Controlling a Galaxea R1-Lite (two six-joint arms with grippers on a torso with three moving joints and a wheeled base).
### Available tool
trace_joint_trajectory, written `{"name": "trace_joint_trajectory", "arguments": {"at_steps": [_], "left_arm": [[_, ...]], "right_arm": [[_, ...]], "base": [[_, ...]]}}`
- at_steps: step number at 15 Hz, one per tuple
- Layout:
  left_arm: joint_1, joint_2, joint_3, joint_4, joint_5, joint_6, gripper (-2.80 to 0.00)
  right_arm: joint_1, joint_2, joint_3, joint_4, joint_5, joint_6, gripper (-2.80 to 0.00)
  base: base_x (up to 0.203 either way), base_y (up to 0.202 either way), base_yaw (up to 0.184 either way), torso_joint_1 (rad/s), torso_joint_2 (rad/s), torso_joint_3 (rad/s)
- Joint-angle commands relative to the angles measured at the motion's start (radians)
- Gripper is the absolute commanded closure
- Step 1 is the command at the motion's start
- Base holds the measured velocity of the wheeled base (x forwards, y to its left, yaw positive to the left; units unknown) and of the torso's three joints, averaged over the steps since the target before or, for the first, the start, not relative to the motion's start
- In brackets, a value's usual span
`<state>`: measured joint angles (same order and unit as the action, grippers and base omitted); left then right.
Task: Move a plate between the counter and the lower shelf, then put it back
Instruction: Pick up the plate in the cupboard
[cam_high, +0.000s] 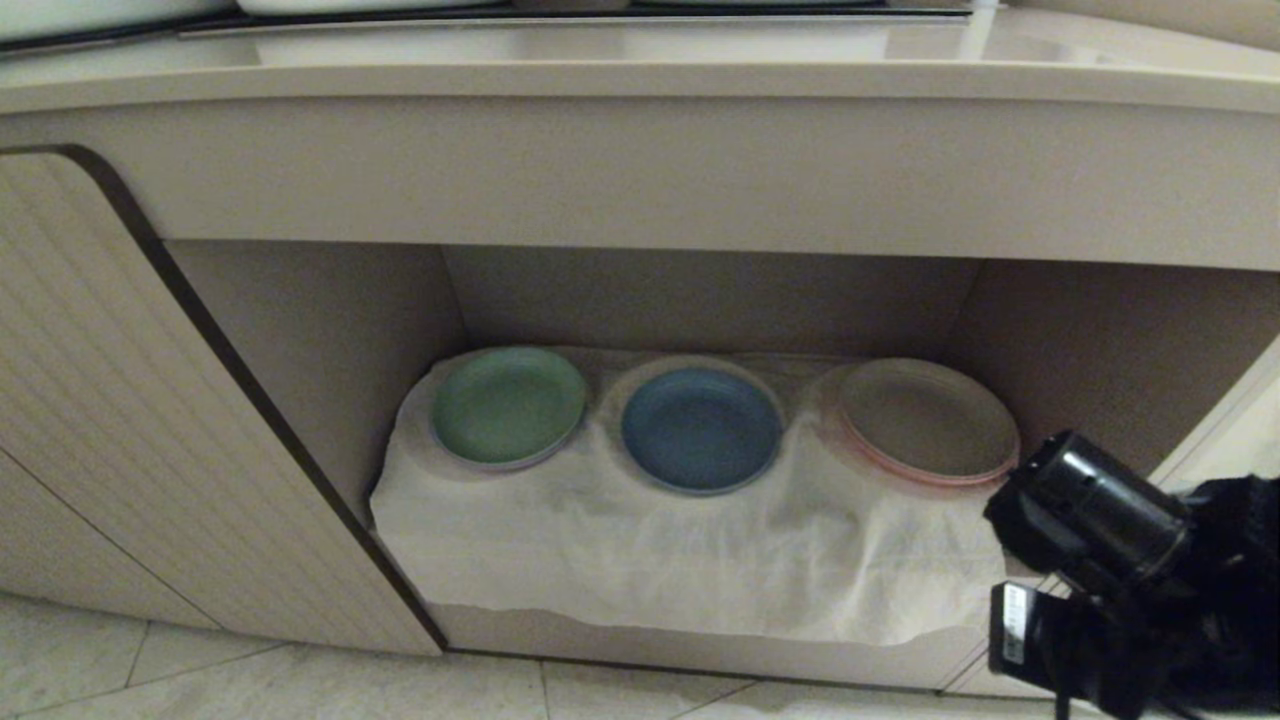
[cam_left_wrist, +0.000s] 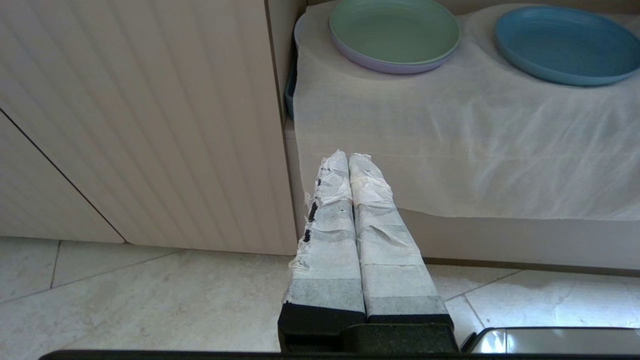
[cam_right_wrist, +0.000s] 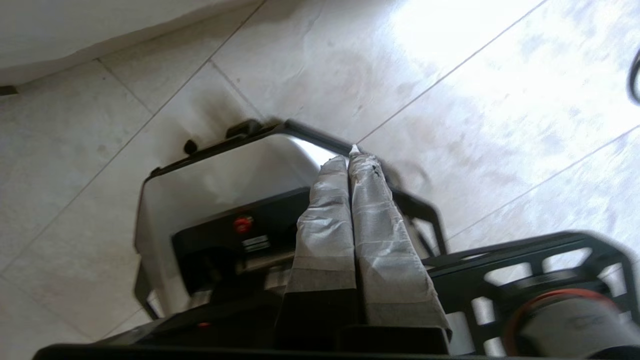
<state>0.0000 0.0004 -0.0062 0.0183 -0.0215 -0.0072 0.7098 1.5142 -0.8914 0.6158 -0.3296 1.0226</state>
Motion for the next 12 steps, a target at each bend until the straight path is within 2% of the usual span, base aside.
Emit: {"name": "trace_joint_trajectory", "arguments": {"at_steps": [1,5,6,8,10,12], "left_arm": [[0.0,0.0,0.0,0.0,0.0,0.0,0.0],[0.0,0.0,0.0,0.0,0.0,0.0,0.0],[0.0,0.0,0.0,0.0,0.0,0.0,0.0],[0.0,0.0,0.0,0.0,0.0,0.0,0.0],[0.0,0.0,0.0,0.0,0.0,0.0,0.0],[0.0,0.0,0.0,0.0,0.0,0.0,0.0]], "right_arm": [[-0.086,-0.109,0.054,-0.02,-0.001,-0.119,0.0],[-0.333,-0.259,0.148,-0.118,0.029,-0.522,0.0],[-0.414,-0.298,0.17,-0.148,0.066,-0.621,0.0],[-0.564,-0.364,0.196,-0.188,0.157,-0.769,0.0],[-0.679,-0.435,0.212,-0.206,0.245,-0.851,0.0],[-0.717,-0.51,0.223,-0.213,0.28,-0.87,0.0]], "base": [[0.0,0.0,0.0,0.0,0.0,0.0],[0.0,0.0,0.0,0.0,0.0,0.0],[0.0,0.0,0.0,0.0,0.0,0.0],[0.0,0.0,0.0,0.0,0.0,0.0],[0.0,0.0,0.0,0.0,0.0,0.0],[0.0,0.0,0.0,0.0,0.0,0.0]]}}
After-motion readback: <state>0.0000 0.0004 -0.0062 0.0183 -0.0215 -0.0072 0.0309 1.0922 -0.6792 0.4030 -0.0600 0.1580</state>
